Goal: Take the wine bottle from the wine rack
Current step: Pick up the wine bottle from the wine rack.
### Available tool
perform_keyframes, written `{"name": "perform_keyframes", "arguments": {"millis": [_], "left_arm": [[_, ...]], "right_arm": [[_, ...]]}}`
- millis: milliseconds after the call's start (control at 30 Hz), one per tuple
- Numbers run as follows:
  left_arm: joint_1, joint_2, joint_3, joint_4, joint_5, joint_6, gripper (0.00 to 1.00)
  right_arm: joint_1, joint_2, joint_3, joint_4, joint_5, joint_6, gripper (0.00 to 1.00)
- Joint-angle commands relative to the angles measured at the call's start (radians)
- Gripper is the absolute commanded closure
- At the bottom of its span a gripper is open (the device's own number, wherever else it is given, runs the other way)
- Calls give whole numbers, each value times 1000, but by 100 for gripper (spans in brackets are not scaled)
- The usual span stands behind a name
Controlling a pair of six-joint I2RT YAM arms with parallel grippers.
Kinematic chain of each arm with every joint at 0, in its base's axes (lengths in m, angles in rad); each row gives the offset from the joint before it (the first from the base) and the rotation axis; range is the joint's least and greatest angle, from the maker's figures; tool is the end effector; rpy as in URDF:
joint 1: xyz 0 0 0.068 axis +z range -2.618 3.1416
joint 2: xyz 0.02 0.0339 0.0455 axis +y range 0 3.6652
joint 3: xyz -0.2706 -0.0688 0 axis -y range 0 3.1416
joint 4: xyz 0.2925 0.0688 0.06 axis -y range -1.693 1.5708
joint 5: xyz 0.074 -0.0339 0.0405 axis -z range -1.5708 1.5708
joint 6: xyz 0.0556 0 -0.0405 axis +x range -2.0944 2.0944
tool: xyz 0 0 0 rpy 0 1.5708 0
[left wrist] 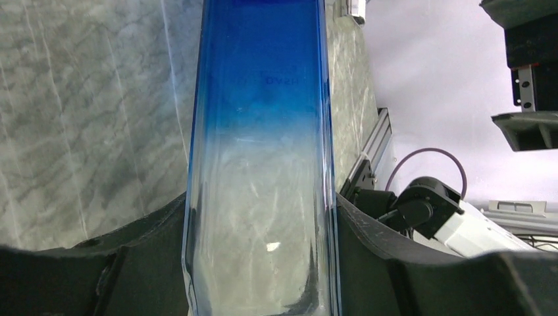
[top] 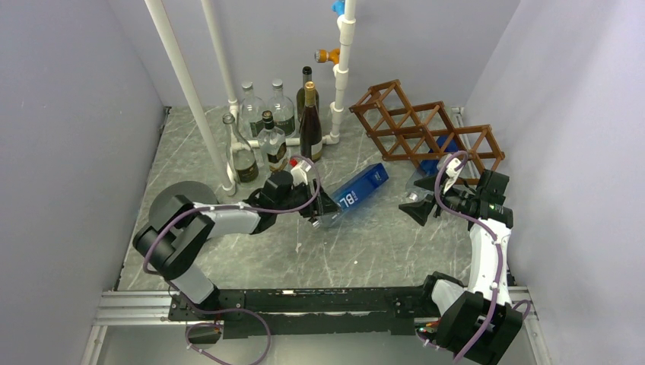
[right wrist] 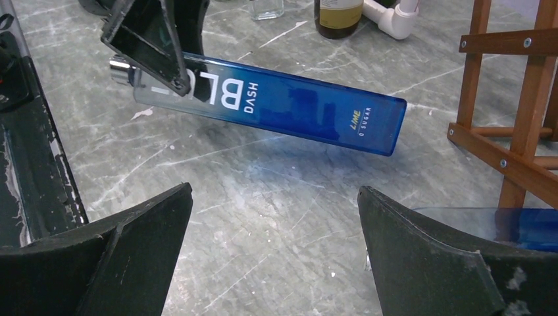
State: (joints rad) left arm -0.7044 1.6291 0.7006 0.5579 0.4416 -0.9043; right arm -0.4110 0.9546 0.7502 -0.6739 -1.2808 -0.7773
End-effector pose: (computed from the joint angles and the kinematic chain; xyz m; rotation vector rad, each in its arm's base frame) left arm 0.2703 -0.2609 0.1404 0.1162 2.2128 -1.4206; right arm 0.2226 -0.0389 0.2645 -0.8005 1.6751 0.7449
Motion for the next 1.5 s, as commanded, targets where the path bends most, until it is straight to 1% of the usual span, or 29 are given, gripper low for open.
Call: {"name": "perform_keyframes", "arguments": {"millis": [0, 133, 200, 300, 367, 600, 767, 833, 967, 1033, 1100, 1200, 1333, 1467], "left_arm": [[6, -150, 14, 158, 85, 13, 100], [10, -205, 11, 66, 114, 40, 100], [15, -227, 15, 24, 133, 51, 100], [22, -253, 27, -53, 160, 67, 100], [26, -267, 35, -96, 176, 76, 100], [26, -299, 69, -229, 218, 102, 100], [27, -295, 97, -279, 263, 99, 100], [27, -291, 107, -291, 283, 95, 100], [26, -280, 120, -303, 310, 83, 100], [27, -273, 127, -310, 326, 79, 100], [27, -266, 132, -315, 341, 77, 100], [27, -259, 134, -308, 360, 66, 100], [25, -246, 136, -286, 380, 46, 100], [25, -222, 145, -262, 407, 22, 100]], "right_arm": [[1, -4, -4, -43, -40, -106, 0], [28, 9, 4, -130, -49, -249, 0], [53, 27, 18, -201, -46, -358, 0], [114, 67, 59, -317, -18, -510, 0], [166, 91, 87, -367, 17, -579, 0], [365, 130, 172, -331, 161, -595, 0], [490, 205, 231, -382, 163, -699, 0], [549, 233, 230, -371, 178, -731, 0], [696, 251, 189, -196, 278, -610, 0], [747, 264, 185, -147, 324, -573, 0], [782, 280, 194, -127, 377, -551, 0], [819, 282, 177, -51, 466, -482, 0], [856, 286, 128, -10, 480, -462, 0], [891, 295, 97, 40, 526, -444, 0]]}}
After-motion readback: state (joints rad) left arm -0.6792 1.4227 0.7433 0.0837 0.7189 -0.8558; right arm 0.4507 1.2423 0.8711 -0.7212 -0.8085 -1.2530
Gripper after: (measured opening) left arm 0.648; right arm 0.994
